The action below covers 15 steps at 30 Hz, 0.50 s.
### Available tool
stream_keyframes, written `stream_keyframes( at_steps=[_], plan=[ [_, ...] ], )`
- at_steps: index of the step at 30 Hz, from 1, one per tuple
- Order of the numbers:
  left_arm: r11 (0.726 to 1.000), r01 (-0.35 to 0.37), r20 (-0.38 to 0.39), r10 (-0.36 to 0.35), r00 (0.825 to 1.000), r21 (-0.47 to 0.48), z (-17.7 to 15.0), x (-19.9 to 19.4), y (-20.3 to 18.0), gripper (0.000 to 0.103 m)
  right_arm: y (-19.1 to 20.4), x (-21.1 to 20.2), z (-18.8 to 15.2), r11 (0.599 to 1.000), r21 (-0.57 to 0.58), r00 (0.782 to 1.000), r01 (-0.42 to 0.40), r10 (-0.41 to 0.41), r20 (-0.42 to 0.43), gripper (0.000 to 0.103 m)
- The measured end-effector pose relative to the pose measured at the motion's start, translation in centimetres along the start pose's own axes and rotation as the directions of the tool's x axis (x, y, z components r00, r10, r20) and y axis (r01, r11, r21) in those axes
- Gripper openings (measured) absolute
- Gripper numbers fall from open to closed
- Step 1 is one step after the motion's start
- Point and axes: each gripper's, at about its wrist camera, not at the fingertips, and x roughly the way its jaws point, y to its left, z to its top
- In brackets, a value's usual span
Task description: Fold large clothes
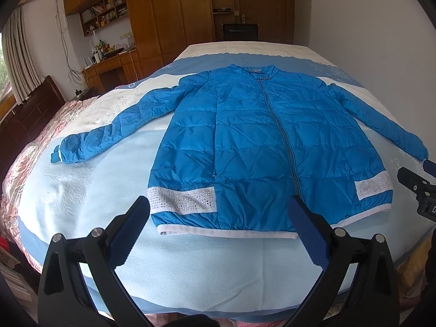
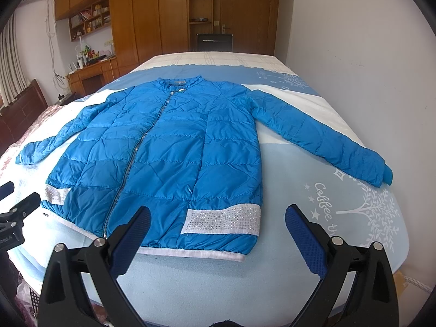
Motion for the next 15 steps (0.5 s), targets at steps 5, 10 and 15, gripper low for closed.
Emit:
stream_keyframes(
  at_steps=[5, 10, 15],
  plan=[
    [1.0, -0.001, 0.0, 0.001, 1.0, 0.001, -0.09, 0.06, -0.04, 0.1, -0.04, 0.03, -0.01, 1.0, 0.001, 1.0, 0.0, 0.0, 0.0, 0.099],
    [1.0, -0.001, 0.0, 0.001, 1.0, 0.001, -0.07, 0.13, -0.05, 0.1, -0.04, 0.05, -0.02, 1.0, 0.002, 1.0, -0.001, 0.001, 0.0, 0.099],
    [1.0, -0.001, 0.0, 0.001, 1.0, 0.001, -0.05, 0.08, -0.08, 0.1, -0.12, 0.07, -0.03, 1.0, 0.003, 1.0, -0.002, 0.002, 0.0, 0.099]
  ],
)
